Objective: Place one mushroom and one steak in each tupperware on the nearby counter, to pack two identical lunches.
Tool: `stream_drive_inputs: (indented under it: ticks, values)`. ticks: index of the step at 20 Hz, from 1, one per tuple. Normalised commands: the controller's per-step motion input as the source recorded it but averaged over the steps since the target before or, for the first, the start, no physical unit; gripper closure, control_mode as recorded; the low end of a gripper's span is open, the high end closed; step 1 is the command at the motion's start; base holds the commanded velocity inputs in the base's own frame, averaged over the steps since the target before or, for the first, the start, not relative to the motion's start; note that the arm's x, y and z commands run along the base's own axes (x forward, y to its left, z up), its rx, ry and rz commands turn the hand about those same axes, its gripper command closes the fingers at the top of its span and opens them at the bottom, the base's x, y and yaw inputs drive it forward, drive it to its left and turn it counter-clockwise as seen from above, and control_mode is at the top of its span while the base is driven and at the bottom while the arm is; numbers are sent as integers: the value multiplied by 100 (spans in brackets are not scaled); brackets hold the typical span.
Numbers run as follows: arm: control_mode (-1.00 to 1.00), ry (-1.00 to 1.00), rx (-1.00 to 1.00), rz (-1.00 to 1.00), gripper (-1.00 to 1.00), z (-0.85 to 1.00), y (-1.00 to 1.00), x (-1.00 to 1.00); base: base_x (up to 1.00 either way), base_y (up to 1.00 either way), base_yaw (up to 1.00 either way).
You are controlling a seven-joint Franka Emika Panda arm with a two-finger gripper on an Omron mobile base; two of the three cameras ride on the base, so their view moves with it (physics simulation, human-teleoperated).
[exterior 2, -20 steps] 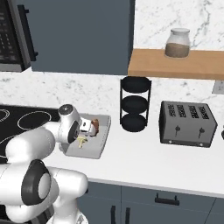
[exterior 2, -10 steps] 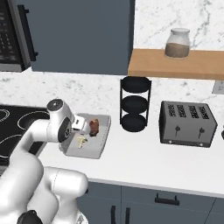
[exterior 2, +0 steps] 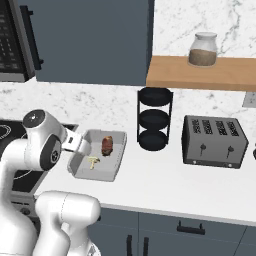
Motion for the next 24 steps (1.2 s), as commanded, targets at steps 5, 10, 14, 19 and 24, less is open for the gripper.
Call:
stream_drive_inputs:
  ticks: [5, 10, 14, 19, 24]
  values:
    - [-100, -5, -3, 2, -100, 34, -32, -20, 0, 0, 0]
    - [-100, -4, -2, 2, -100, -53, -30, -7, 0, 0, 0]
    - [-100, -5, 0, 6, -100, -44, -13, -2, 0, 0, 0]
    - [-100, -3, 0, 0, -100, -2, 0, -5, 0, 0, 0]
    - [-100, -1, 0, 0, -100, -3, 0, -10, 0, 0, 0]
